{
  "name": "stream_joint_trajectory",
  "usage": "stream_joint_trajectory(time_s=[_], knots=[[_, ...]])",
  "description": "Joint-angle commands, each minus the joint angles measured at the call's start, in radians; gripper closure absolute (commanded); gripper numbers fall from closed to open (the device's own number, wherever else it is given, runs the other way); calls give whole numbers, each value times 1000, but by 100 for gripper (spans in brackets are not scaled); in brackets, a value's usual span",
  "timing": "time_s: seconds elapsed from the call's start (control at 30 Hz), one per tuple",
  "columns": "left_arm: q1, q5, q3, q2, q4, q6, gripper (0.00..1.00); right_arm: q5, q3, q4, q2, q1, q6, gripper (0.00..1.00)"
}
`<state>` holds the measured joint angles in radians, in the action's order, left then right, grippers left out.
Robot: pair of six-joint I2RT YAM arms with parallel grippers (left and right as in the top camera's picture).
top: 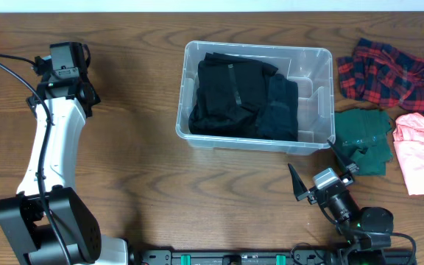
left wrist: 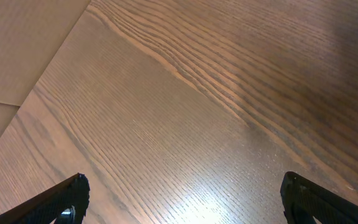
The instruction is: Pack container
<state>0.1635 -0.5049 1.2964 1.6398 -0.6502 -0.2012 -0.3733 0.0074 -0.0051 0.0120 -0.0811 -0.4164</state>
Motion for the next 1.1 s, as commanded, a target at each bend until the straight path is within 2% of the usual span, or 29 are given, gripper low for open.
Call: stream_joint_trajectory(time_s=[0.0,0.07,0.2,0.4,0.6,0.67,0.83,0.97,1.07], knots=[[4,-16,14,-13,-4,10,2,175,8,5,-5,-5,187,1],[4,-16,14,-13,-4,10,2,282,31,-3,-4,-4,339,1],[4,-16,14,-13,-4,10,2,347,126,-69,18,14,459,1],[4,-16,14,-13,-4,10,2,428,325,-111,170,97,452,1],[4,-16,14,-13,-4,10,2,408,484,-127,437,193,445,1],[4,-16,14,-13,-4,10,2,361,529,-148,541,220,445,1],[4,-16,14,-13,-4,10,2,100,687,-269,790,258,446,1],[4,-16,14,-13,-4,10,2,-105,826,-356,907,258,446,1],[4,-16,14,-13,-4,10,2,-194,863,-322,942,258,446,1]])
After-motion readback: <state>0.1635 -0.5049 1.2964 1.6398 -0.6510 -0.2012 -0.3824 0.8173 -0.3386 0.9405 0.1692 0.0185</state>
